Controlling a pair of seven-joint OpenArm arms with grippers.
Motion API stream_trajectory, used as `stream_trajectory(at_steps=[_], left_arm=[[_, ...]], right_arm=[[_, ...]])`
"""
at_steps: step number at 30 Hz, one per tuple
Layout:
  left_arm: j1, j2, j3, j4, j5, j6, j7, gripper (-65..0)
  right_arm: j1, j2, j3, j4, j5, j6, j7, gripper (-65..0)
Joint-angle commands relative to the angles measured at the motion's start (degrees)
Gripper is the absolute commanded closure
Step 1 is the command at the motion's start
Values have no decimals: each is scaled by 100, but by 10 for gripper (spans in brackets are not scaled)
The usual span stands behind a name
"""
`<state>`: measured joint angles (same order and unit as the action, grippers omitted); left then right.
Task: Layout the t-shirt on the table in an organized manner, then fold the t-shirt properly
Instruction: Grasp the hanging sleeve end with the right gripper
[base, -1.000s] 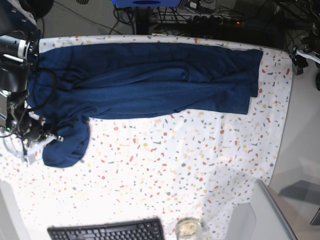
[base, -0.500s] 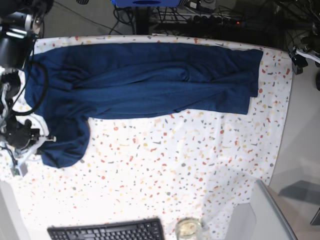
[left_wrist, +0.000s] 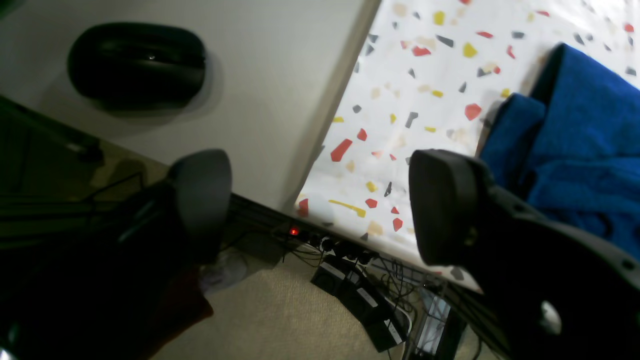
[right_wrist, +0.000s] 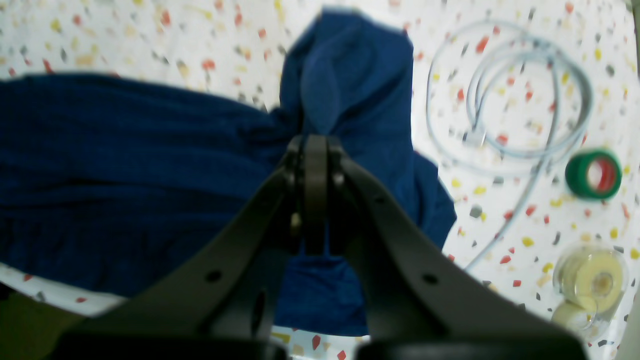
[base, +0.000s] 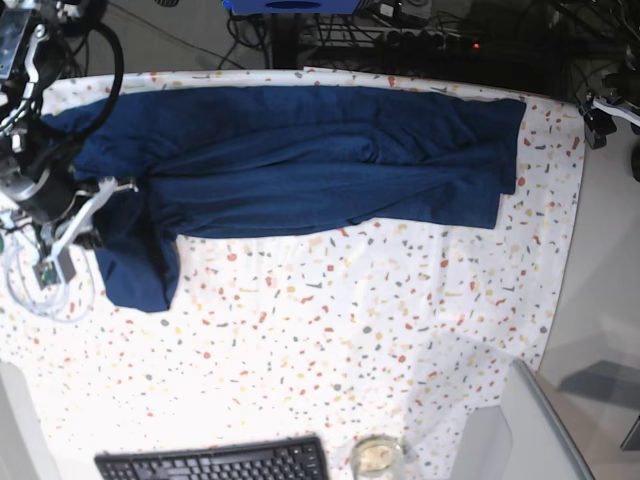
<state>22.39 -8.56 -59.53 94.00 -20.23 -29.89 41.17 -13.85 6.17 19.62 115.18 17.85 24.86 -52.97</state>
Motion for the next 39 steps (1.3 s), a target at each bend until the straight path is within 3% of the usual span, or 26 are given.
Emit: stream_trajectory(at_steps=[1,5,10,15,19,23,30,33,36,39], left_arm=[[24,-98,-38,82,-74,22,-121,-523],[24,-204,-38,82,-74,22,-121,-523],[33,-212,-47,73,-74,22,-121,-523],[33,-212,-38,73,-74,22,-121,-523],[16,-212,-30,73,-74,22,-121,-523],[7,-212,-3,73,-74,22,-121,-523],[-11,-212,5,73,-74,22,-121,-523],[-28,-212,5,-103,-74,22,-121,-523],[-134,-274,5,-490,-74,22,-130,-523],[-169,-300,5,-736,-74,22,-130,-523]], right_arm=[[-79,46,21,126,110,-3,405,0],[-571,29,258,118,110,-12,1345,0],[-782,-420,1295,30,110,50,1451,0],[-738,-631,2623,-76,110,727,1468,0],[-466,-692,3845,-85,101,859,1451,0],[-273,-631,4188,-85,101,1514,1442,0],[-158,-648,3027,-41,110,1514,1038,0],[-202,-736,2166,-5,251,1514,792,0],[-334,-771,1155,-23,910,1514,290,0],[-369,-798,-120,-58,1051,1514,246,0]])
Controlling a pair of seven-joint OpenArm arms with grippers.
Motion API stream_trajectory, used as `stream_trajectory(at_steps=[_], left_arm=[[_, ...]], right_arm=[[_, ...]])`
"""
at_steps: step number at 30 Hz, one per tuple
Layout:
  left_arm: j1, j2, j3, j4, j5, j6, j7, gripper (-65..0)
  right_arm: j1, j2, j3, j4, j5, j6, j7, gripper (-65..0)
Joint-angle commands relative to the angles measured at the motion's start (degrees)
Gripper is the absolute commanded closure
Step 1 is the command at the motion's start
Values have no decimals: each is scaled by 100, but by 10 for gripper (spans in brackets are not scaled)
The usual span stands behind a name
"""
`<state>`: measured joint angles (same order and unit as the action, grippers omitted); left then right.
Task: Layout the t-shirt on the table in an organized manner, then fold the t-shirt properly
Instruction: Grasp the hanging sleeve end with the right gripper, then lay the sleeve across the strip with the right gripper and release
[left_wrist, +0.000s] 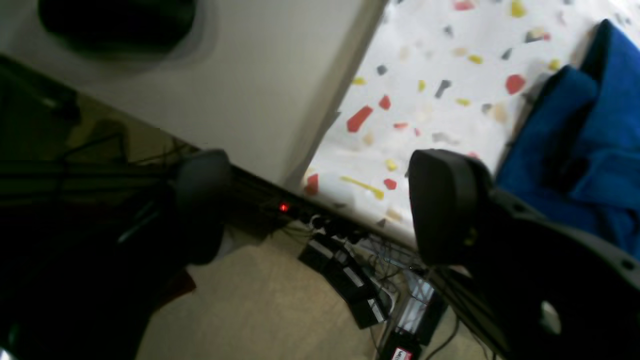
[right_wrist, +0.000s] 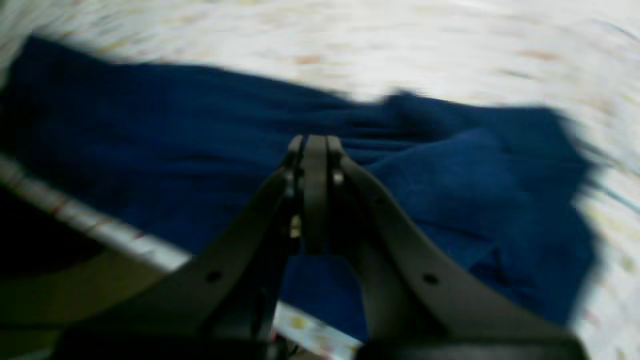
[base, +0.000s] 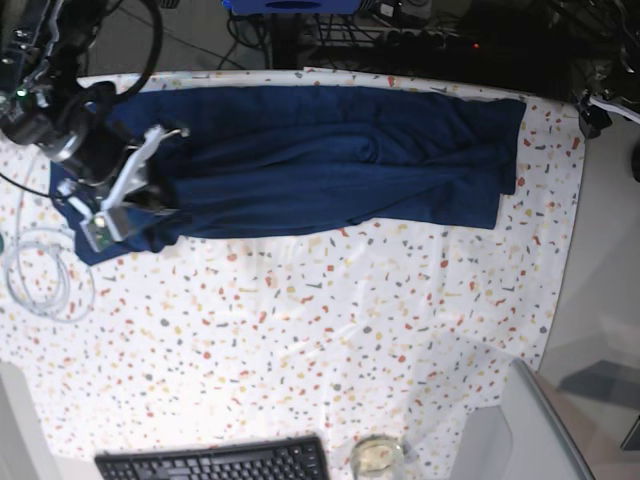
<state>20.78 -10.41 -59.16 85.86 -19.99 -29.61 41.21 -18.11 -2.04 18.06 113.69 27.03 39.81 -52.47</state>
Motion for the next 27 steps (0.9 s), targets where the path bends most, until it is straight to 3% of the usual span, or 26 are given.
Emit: stream_trajectory(at_steps=[1,7,11,14,19,27], left_arm=[[-7,-115,-32,60,-98,-7,-134,-523],[-7,-132,-40,51,-98,-7,-134,-522],[-25,-141,-32,-19,-98,-7,-134,-522],[-16,-141,-32,-2,-98,-7,-134,-522],[28,-141,-49,-37,-89,-7,-143,-522],[37,-141,-49,-46,-89,-7,-143,-522]], right_arm=[[57,7,-299,46,97,19,196,0],[347,42,-2752,-173,45,19,310,0],[839,24,-3719,-516,1,19,776,0],[1402,68,-4369,-1105,1,19,776,0],[1973,24,-5011,-2099,1,19,803,0],[2158,24,-5055,-2459,1,19,1242,0]])
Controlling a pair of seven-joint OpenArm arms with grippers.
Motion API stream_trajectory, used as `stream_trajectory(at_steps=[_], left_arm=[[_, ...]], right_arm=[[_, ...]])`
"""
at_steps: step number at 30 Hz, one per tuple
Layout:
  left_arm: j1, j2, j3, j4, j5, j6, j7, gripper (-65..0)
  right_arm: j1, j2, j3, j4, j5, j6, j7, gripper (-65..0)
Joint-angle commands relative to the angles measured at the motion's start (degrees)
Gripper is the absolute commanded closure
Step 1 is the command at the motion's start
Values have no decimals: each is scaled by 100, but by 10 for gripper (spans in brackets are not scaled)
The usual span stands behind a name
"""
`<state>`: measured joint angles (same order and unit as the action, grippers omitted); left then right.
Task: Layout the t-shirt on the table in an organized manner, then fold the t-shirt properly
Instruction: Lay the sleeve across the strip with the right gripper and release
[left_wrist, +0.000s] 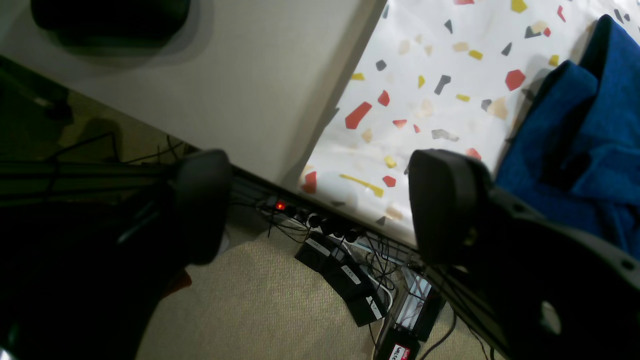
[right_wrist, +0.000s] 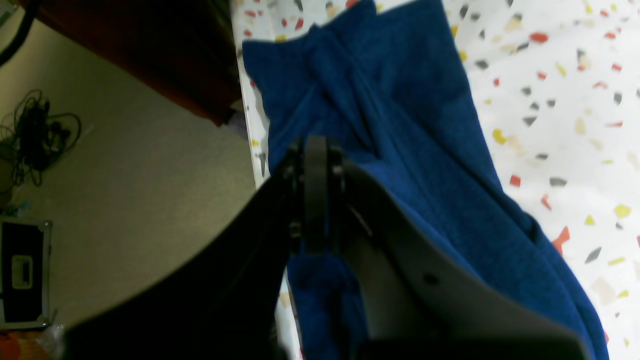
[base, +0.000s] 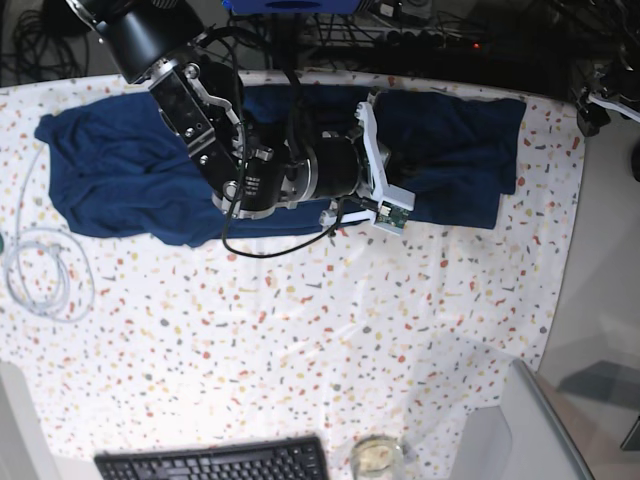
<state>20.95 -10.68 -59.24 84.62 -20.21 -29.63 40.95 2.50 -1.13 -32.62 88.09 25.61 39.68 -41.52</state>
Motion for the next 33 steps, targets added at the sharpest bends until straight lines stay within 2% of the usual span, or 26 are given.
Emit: stream_trajectory(at_steps=[1,5,10,12,15,17,18,19,20,24,26,27,30,33], left_arm=[[19,-115,-32,79,-67,-4,-117,-522],[19,-115,-32,96,-67,-4,-117,-522],[19,-88,-23,140,-67,-4,-117,-522],[19,-88,-23,140,-67,-13,-117,-522],[116,-80,-23,140,-94,-92,-117,-522],[142,-80,-14,140,-94,-453,-117,-522],[142,-80,-14,140,-76,-699,-117,-522],[151,-71,-14,140,-76,-963,-117,-522],[204,-53,-14,140,-76,-1037,-108,-522],[336,325,65,483,-76,-1037,-108,-522],[529,589,390,923,-76,-1037,-108,-522],[617,703,672,1178,-76,-1037,-117,-522],[775,1011,1498,1828,-76,-1037,-152,-522],[740,1195,2087,1925,-67,-1037,-600,-522]], right_arm=[[106,-76,14,100,143,32,156,0],[299,-120,-21,-58,143,32,191,0],[563,-411,-21,-656,143,32,191,-12],[598,-454,-21,-682,143,32,174,-102],[598,-454,-21,-559,143,32,147,-354],[572,-402,23,-348,143,32,147,-482],[510,-270,23,-181,143,32,147,-518],[466,-103,31,13,143,32,147,-522],[422,38,31,224,143,32,147,-512],[44,697,234,883,143,-25,174,-467],[-299,926,656,1147,143,-430,191,-452],[-474,1014,946,1235,143,-553,191,-447],[-940,1066,1798,1437,143,-579,191,-447],[-1274,1066,2431,1586,143,-570,191,-447]])
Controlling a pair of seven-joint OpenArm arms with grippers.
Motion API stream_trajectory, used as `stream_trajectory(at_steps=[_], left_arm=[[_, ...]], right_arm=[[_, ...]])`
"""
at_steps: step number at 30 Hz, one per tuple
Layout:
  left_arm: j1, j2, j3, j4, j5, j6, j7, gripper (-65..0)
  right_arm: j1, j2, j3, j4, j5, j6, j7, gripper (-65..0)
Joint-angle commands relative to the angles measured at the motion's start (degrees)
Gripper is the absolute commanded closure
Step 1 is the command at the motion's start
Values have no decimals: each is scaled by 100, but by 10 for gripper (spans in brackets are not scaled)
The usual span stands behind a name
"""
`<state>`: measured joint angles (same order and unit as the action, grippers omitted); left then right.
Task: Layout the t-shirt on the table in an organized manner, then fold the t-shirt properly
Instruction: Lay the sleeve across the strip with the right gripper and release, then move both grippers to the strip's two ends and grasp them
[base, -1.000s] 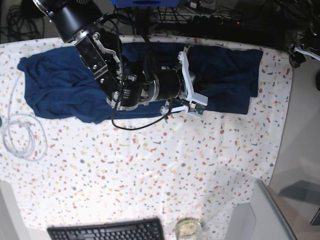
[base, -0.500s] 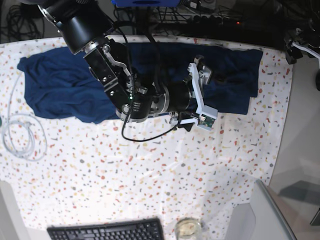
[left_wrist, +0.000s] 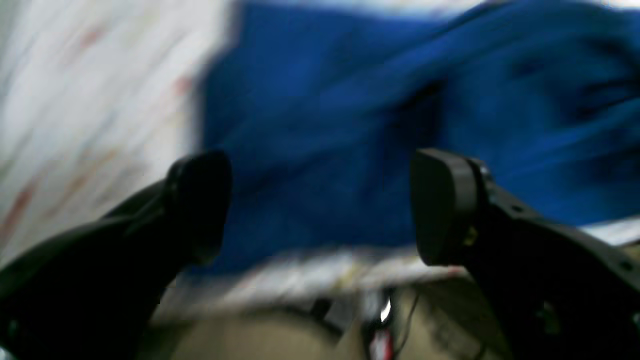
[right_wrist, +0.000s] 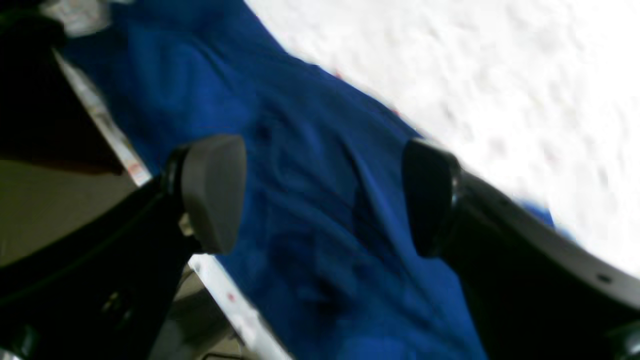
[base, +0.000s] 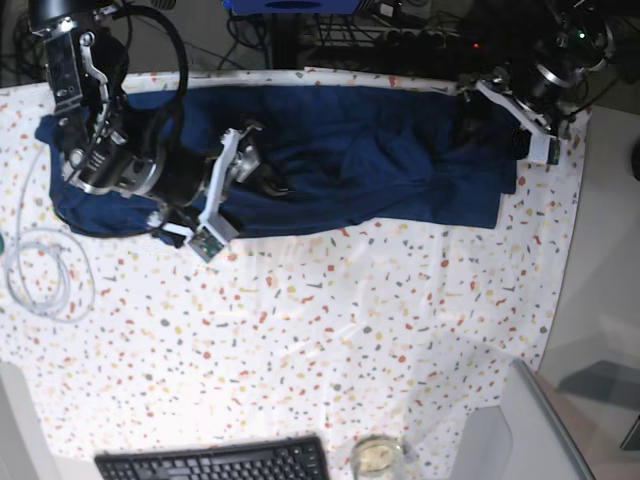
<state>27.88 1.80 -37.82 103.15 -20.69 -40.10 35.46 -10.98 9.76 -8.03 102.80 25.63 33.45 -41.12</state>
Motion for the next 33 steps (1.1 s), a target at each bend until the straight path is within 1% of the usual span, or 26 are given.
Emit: stream_trajectory(at_steps=[1,3,5,7,10,14,15,16,17,18,20,21,24,26,28,29,33], left_arm=[[30,-53,121,19,16,10,-219,-522],[21,-53,455,-113,209,10,-509,-522],[-67,-70,798,-307,456,10,-702,-522],[-190,-97,991,-570,684,10,-834,-522],[-401,-114,1141,-887,781,10,-878,-522],[-533,-106,1369,-992,816,10,-869,-520],[-533,-106,1439,-992,816,10,-869,-500],[-533,-106,1492,-975,816,10,-869,-449],[-533,-106,1519,-948,816,10,-869,-374],[-524,-106,1510,-940,816,10,-869,-283],[-507,-114,1457,-852,816,10,-869,-71],[-489,-123,1439,-790,816,49,-869,0],[-489,-308,1255,-553,816,489,-843,0],[-480,-352,1088,-359,834,656,-843,0],[-471,-448,974,-122,886,709,-825,0],[-419,-457,903,-16,1009,709,-825,0],[-375,-440,956,71,1722,709,-825,0]], right_arm=[[-5,-13,122,142,141,53,152,-447],[-84,-4,368,142,149,53,152,-447],[-146,4,526,115,149,53,152,-447],[-172,4,667,115,149,53,152,-447],[-225,4,790,106,149,53,152,-447],[-225,13,790,98,141,61,152,-447],[-225,13,790,98,141,61,152,-447],[-225,13,790,98,141,61,152,-447],[-225,13,790,98,141,61,152,-447],[-225,13,790,98,141,61,152,-447],[-225,13,790,98,141,61,152,-447],[-225,13,790,89,141,61,152,-447],[-225,13,790,89,141,61,152,-447],[-225,13,790,89,141,61,152,-447],[-225,13,790,89,141,61,152,-447],[-225,13,790,89,141,61,152,-447],[-216,13,790,89,141,61,152,-447]])
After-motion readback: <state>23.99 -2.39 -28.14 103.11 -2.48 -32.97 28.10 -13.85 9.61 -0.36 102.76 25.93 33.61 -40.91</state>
